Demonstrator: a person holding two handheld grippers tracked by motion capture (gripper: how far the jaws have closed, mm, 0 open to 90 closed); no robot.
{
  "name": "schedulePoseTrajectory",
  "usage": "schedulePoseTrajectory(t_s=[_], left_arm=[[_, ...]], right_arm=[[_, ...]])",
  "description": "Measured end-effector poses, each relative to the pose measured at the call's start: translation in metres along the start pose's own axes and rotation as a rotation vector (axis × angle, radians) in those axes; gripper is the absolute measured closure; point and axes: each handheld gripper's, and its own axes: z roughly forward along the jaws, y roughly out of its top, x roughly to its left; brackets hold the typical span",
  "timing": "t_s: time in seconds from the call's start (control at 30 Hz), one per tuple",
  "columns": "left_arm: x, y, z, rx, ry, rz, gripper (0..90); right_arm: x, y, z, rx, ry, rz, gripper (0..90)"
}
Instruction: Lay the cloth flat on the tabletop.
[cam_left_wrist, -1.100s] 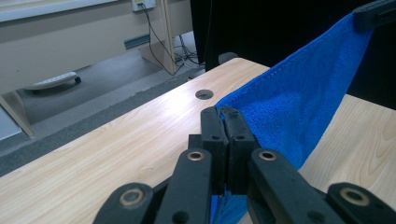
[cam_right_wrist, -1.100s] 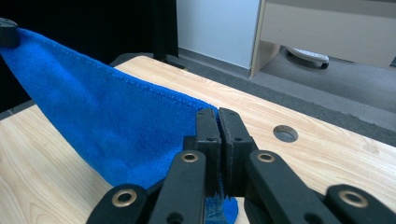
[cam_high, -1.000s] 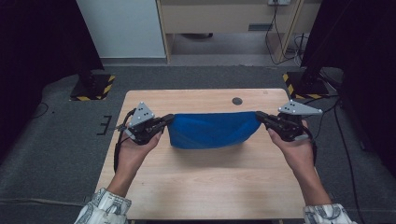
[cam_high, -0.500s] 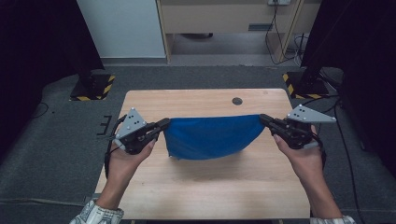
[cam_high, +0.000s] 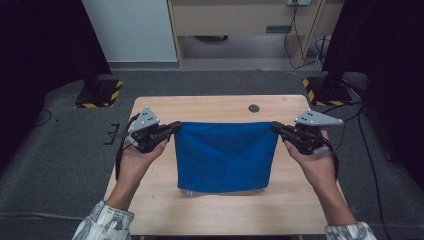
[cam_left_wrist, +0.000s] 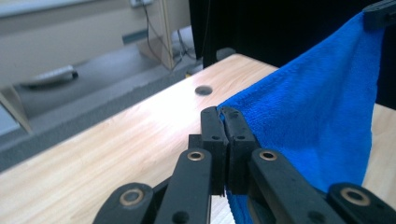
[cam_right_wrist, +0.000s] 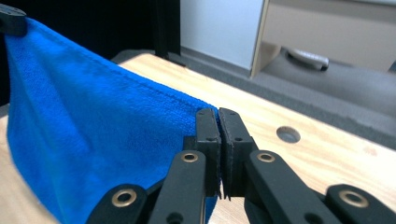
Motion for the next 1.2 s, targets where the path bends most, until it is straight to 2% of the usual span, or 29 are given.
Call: schedulePoseTrajectory(t_s=[0.07, 0.2, 0.23, 0.27, 0.77, 1.2], left_arm=[[0.008, -0.004, 0.009, 0.006, -0.006, -0.031, 88.4], [0.019, -0.012, 0.025, 0.036, 0.005, -0.047, 88.4], [0.021, -0.014, 0.029, 0.042, 0.011, -0.05, 88.4], [0.022, -0.015, 0.031, 0.045, 0.017, -0.054, 88.4], [0.04, -0.027, 0.06, 0.067, 0.058, -0.09, 88.4], [0.052, -0.034, 0.079, 0.095, 0.092, -0.105, 88.4]], right_arm=[[-0.006, -0.004, 0.014, 0.015, -0.007, 0.0, 87.7], [-0.017, -0.013, 0.043, 0.055, -0.016, 0.014, 87.7], [-0.017, -0.013, 0.043, 0.055, -0.016, 0.014, 87.7], [-0.02, -0.016, 0.052, 0.066, -0.014, 0.02, 87.7], [-0.031, -0.022, 0.082, 0.099, -0.035, 0.047, 87.7], [-0.041, -0.024, 0.111, 0.144, -0.055, 0.044, 87.7]])
